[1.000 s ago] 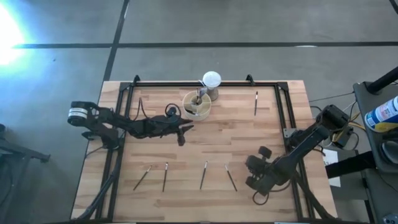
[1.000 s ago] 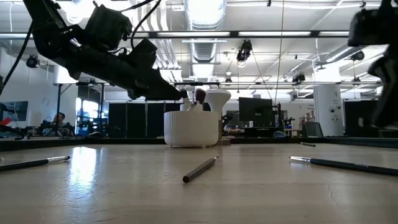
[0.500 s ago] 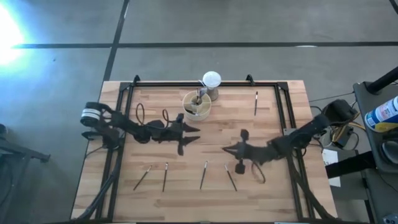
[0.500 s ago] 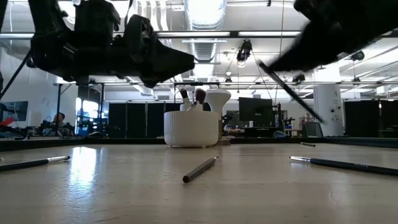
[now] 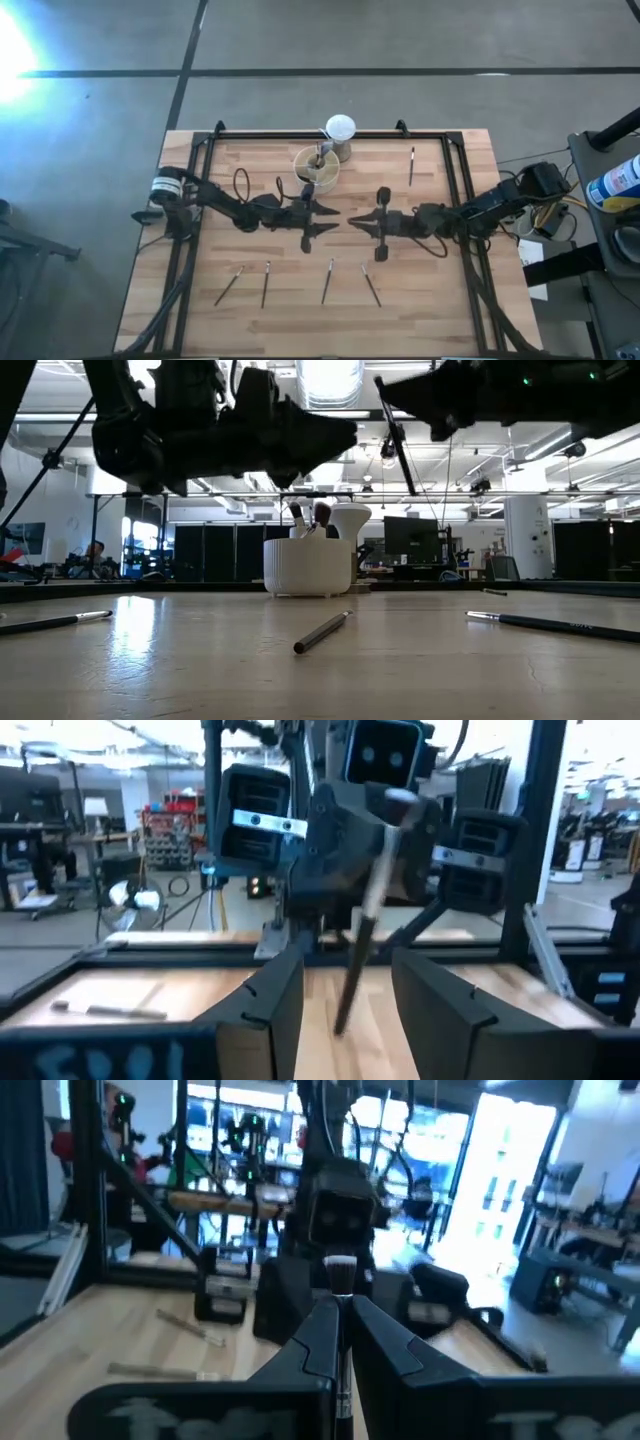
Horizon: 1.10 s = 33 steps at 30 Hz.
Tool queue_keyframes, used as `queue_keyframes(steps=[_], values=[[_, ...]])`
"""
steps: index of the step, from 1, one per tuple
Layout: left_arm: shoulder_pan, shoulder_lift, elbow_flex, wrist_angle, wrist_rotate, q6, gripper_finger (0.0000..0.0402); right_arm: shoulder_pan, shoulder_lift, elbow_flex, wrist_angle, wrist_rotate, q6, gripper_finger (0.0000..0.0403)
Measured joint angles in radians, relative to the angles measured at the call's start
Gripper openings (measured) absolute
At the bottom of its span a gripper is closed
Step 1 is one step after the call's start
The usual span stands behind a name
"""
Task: Put items in baskets/containers
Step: Put the black blush brush into the white organizer
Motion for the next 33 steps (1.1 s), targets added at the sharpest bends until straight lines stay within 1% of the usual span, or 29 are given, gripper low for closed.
queue_keyframes(steps=[6,10,20,23,25,27,30,33], values=[[-0.001,-0.003,0.050,-0.002,0.045,-0.001,0.0147,0.000,0.009,0.051,-0.022,-0.009,-0.039,0.0013],[-0.001,-0.004,0.064,-0.010,0.047,0.000,0.0147,0.001,0.006,0.082,-0.019,-0.011,-0.056,0.0013],[-0.012,-0.004,0.110,-0.009,0.058,0.001,0.0147,-0.006,0.011,0.141,-0.022,-0.056,-0.072,0.0013],[-0.012,-0.005,0.125,-0.007,0.086,0.002,0.0147,-0.006,0.011,0.144,-0.023,-0.059,-0.071,0.0013],[-0.012,-0.005,0.133,-0.008,0.123,0.014,0.0147,-0.006,0.011,0.146,-0.017,-0.059,-0.070,0.0013],[-0.014,-0.005,0.135,-0.009,0.131,0.022,0.0146,-0.006,0.011,0.145,-0.014,-0.058,-0.067,0.0013],[-0.014,-0.005,0.136,-0.018,0.132,0.025,0.0128,-0.006,0.011,0.144,-0.014,-0.059,-0.063,0.0013],[-0.017,-0.005,0.136,-0.028,0.117,0.052,0.0084,-0.006,0.011,0.144,-0.019,-0.059,-0.052,0.0013]])
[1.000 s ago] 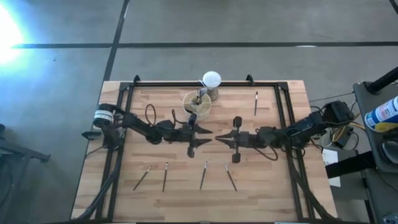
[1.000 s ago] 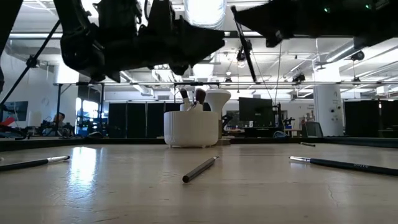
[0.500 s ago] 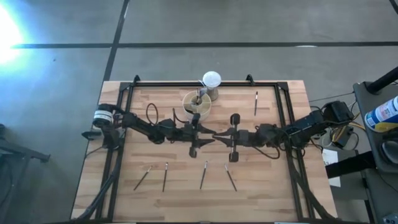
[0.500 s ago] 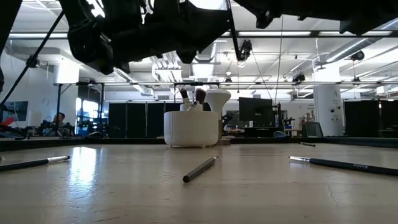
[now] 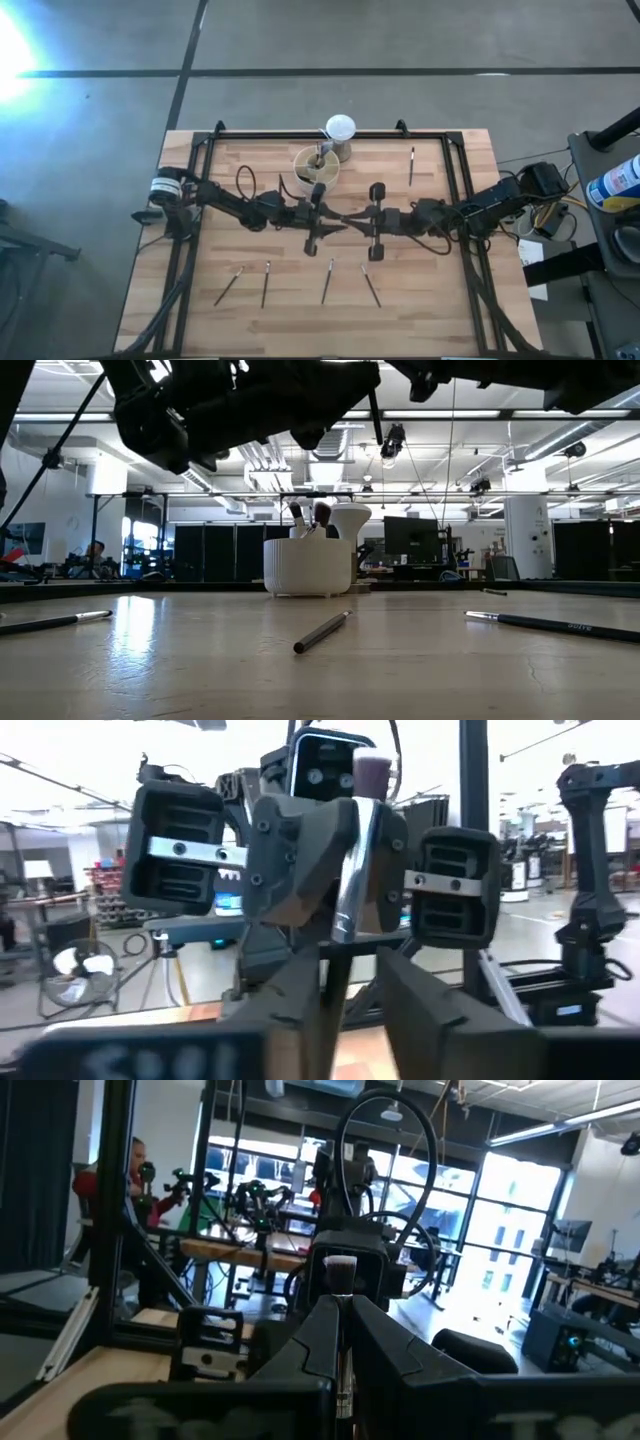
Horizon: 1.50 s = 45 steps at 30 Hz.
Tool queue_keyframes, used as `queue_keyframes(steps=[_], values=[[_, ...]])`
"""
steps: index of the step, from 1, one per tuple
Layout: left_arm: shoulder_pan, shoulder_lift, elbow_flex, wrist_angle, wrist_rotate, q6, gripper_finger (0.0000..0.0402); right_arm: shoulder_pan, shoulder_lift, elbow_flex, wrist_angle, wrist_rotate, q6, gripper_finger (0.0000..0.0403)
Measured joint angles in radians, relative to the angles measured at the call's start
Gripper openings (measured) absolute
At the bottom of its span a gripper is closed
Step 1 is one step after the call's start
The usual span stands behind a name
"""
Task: Put items in baskets/containers
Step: Put the black blush brush into the white organizer
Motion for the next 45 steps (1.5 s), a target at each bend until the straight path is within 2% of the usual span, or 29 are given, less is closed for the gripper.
queue_keyframes(steps=[3,4,9,13,20,25,29,32,35,45], values=[[-0.002,-0.004,0.000,-0.002,-0.023,0.012,0.0025,0.000,0.000,0.000,-0.004,0.002,0.022,0.0013],[-0.002,-0.005,0.000,-0.003,-0.033,0.011,0.0018,0.000,0.000,0.000,-0.002,0.004,0.022,0.0013],[-0.008,-0.023,-0.010,-0.069,-0.136,0.024,0.0016,-0.002,0.000,0.000,-0.010,0.044,0.028,0.0037],[-0.006,-0.032,-0.046,-0.106,-0.170,0.022,0.0016,-0.009,0.000,0.003,0.003,0.066,0.027,0.0072],[-0.008,-0.129,-0.144,-0.096,-0.272,0.054,0.0016,-0.010,0.000,0.004,-0.003,0.088,0.037,0.0102],[-0.004,-0.204,-0.245,-0.050,-0.343,0.096,0.0016,-0.010,-0.002,0.002,-0.018,0.089,0.012,0.0084],[0.029,-0.221,-0.300,0.032,-0.369,0.097,0.0016,-0.011,-0.018,0.022,-0.019,0.090,-0.053,0.0046],[0.068,-0.229,-0.318,0.019,-0.392,0.098,0.0016,-0.011,-0.028,0.041,-0.022,0.089,-0.113,0.0016],[0.106,-0.230,-0.348,-0.013,-0.428,0.102,0.0016,-0.011,-0.033,0.047,-0.033,0.090,-0.132,0.0010],[0.230,-0.224,-0.386,0.015,-0.408,0.147,0.0016,-0.010,-0.039,0.053,-0.071,0.089,-0.142,0.0008]])
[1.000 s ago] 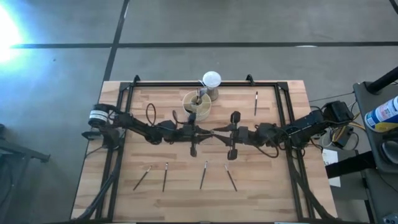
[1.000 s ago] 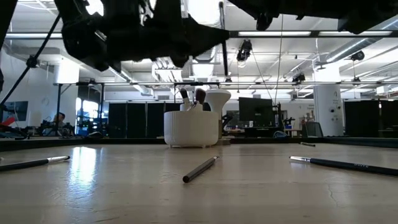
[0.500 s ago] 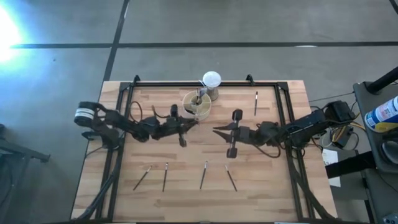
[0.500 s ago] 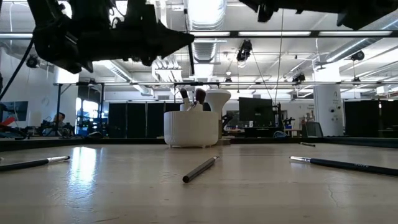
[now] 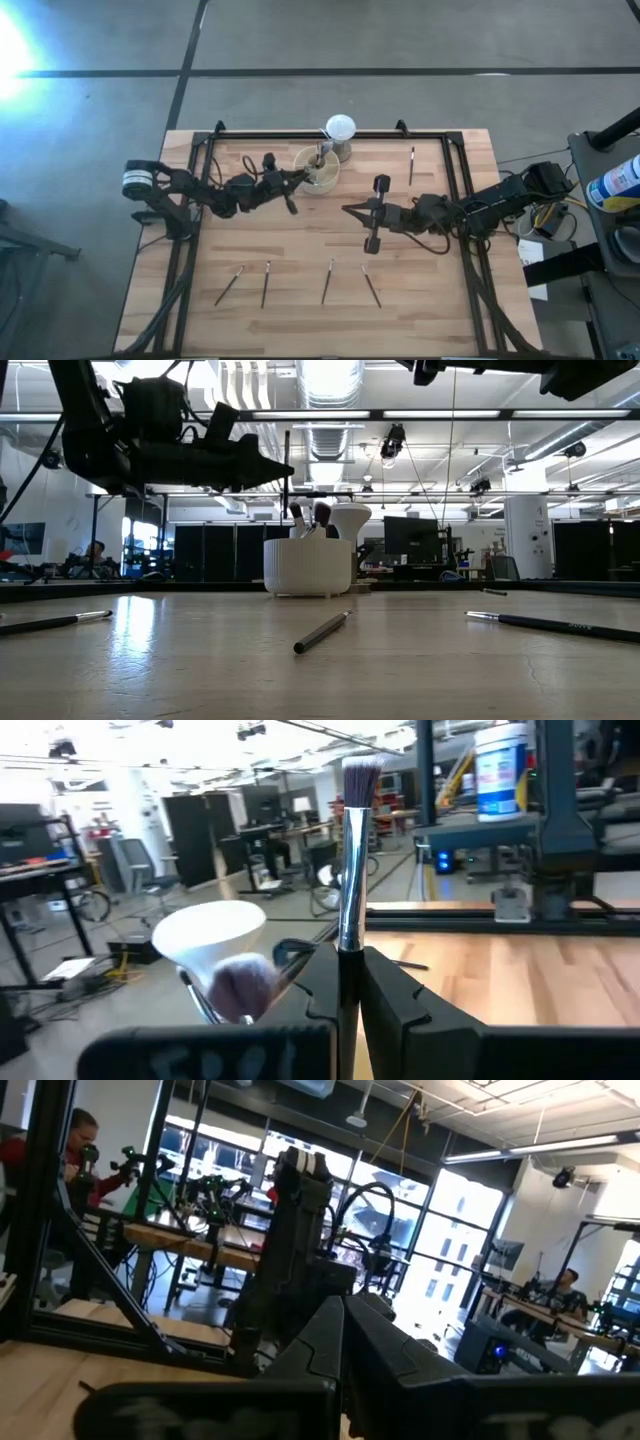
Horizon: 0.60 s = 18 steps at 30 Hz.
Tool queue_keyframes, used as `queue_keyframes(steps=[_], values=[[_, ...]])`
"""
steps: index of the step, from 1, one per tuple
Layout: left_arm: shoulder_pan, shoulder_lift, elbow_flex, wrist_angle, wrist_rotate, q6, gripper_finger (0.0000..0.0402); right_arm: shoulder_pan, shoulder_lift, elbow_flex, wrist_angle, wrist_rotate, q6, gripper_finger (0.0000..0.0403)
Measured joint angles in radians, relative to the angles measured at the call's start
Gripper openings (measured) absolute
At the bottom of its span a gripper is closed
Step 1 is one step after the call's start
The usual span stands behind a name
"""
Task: Put items in baskets/containers
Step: Put the black blush brush into the white organizer
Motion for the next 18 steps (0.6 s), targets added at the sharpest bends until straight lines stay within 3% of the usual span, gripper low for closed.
queue_keyframes(steps=[18], values=[[0.117,0.204,0.042,0.071,0.099,-0.020,0.0016,0.002,0.001,-0.001,-0.008,-0.001,0.003,0.0008]])
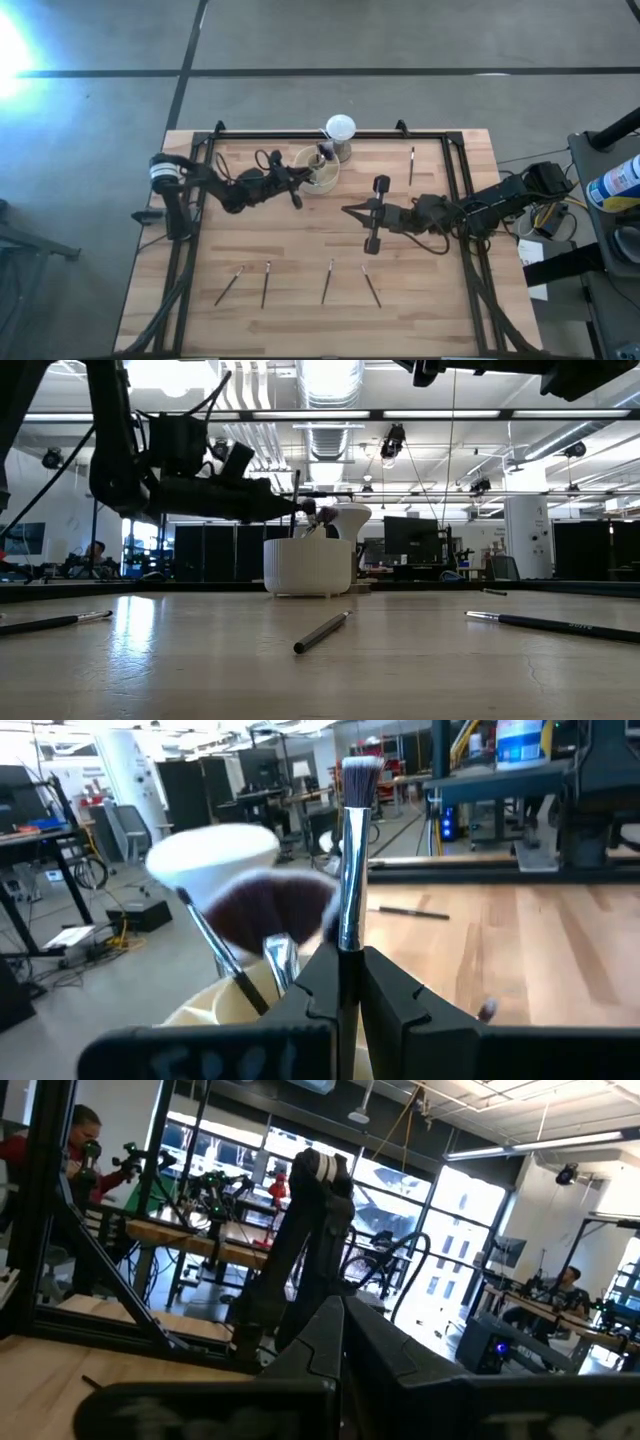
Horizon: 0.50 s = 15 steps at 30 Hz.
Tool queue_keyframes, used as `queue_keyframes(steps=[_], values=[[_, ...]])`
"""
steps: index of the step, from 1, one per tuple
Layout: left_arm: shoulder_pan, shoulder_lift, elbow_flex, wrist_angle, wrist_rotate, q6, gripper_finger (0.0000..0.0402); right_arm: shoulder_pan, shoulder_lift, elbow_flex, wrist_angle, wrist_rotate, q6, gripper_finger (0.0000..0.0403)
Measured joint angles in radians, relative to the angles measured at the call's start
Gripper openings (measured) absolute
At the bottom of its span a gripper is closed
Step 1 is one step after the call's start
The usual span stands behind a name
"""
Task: Put items in baskets/containers
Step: Put the black blush brush into the white organizer
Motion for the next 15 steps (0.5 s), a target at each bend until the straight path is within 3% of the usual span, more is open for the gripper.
queue_keyframes(steps=[10,15], values=[[0.000,0.013,-0.011,-0.047,-0.007,-0.027,0.0033,0.000,0.000,0.002,0.001,0.000,-0.015,0.0008],[-0.002,0.005,-0.011,-0.066,-0.071,-0.054,0.0036,0.000,0.000,0.002,0.001,-0.002,-0.015,0.0008]])
